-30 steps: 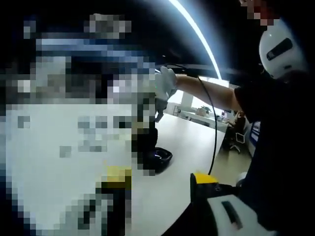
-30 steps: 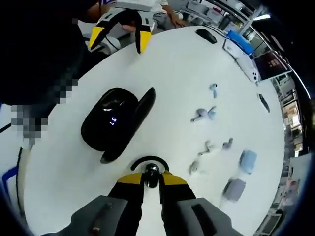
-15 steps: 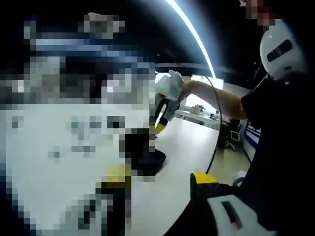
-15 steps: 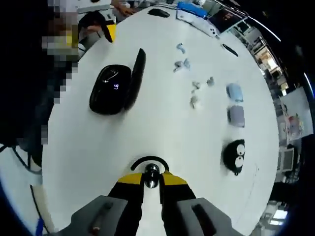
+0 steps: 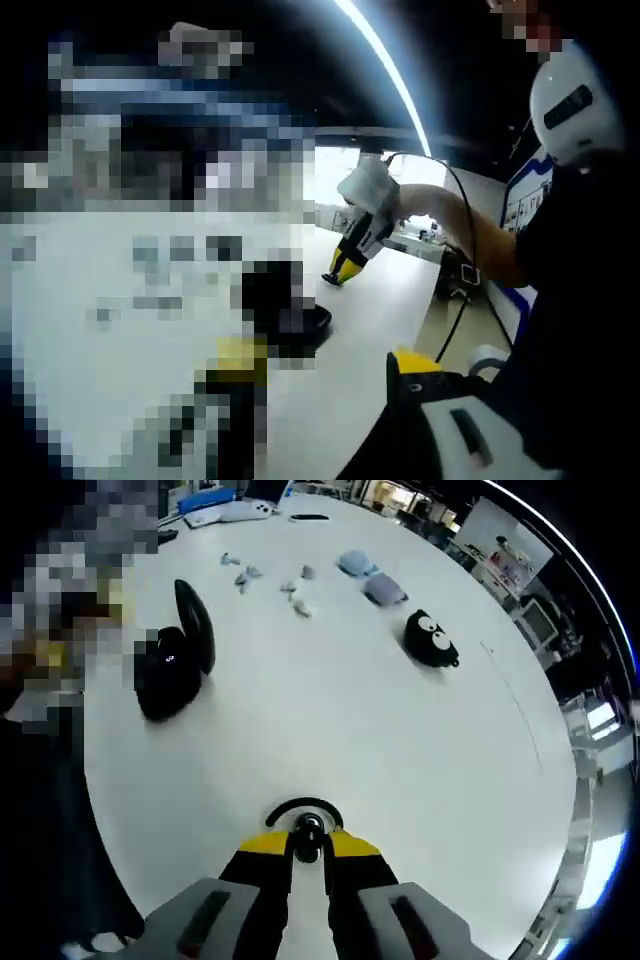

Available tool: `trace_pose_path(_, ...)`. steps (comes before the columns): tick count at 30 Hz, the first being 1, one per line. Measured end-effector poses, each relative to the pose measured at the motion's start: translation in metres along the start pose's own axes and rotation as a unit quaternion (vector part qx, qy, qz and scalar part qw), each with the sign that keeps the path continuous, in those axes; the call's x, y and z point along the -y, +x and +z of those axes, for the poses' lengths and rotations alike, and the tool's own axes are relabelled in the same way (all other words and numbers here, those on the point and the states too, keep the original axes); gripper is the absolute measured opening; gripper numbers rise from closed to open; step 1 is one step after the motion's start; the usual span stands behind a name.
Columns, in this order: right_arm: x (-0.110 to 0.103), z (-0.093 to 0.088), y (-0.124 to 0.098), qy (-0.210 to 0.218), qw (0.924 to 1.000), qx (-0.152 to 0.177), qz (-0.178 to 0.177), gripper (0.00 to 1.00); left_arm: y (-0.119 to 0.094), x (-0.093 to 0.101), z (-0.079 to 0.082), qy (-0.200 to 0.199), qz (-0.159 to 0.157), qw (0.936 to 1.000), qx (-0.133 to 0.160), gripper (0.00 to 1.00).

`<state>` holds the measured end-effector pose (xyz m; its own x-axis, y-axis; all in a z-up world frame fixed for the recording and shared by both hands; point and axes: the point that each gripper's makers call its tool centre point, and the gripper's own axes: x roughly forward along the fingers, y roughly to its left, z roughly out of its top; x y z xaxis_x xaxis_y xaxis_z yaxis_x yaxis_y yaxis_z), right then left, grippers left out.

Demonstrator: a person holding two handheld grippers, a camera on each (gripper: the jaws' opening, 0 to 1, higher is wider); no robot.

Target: Pick up the earbuds from the table and place the earbuds into the earbud case

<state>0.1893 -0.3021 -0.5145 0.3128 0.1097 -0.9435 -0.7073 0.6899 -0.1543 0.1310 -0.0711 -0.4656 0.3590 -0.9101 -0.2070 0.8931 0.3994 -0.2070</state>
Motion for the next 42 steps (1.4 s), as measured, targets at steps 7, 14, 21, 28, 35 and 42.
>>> trace_pose_path(7, -0.003, 0.003, 0.000, 0.011, 0.9999, 0.009, -0.010, 0.12, 0.000, 0.002, 0.001, 0.003, -0.003, 1.0000, 0.001, 0.50)
trace_pose_path(14, -0.004, 0.007, -0.013, -0.002, 0.9976, 0.068, -0.013, 0.19, -0.003, 0.005, 0.001, 0.007, 0.001, 1.0000, -0.003, 0.50)
trace_pose_path(21, -0.001, -0.018, -0.029, 0.023, 0.9942, 0.104, -0.012, 0.19, 0.009, 0.010, 0.030, 0.083, -0.015, 0.9960, -0.029, 0.50)
trace_pose_path(28, -0.014, -0.047, -0.038, 0.038, 0.9899, 0.137, -0.001, 0.18, 0.042, 0.026, 0.081, 0.205, -0.068, 0.9743, -0.065, 0.51)
trace_pose_path(35, -0.024, -0.074, -0.044, 0.063, 0.9846, 0.163, 0.000, 0.16, 0.096, 0.039, 0.087, 0.297, -0.144, 0.9334, -0.141, 0.52)
trace_pose_path(42, -0.024, -0.102, -0.053, 0.093, 0.9796, 0.178, -0.016, 0.16, 0.150, 0.056, 0.074, 0.319, -0.204, 0.9056, -0.191, 0.43)
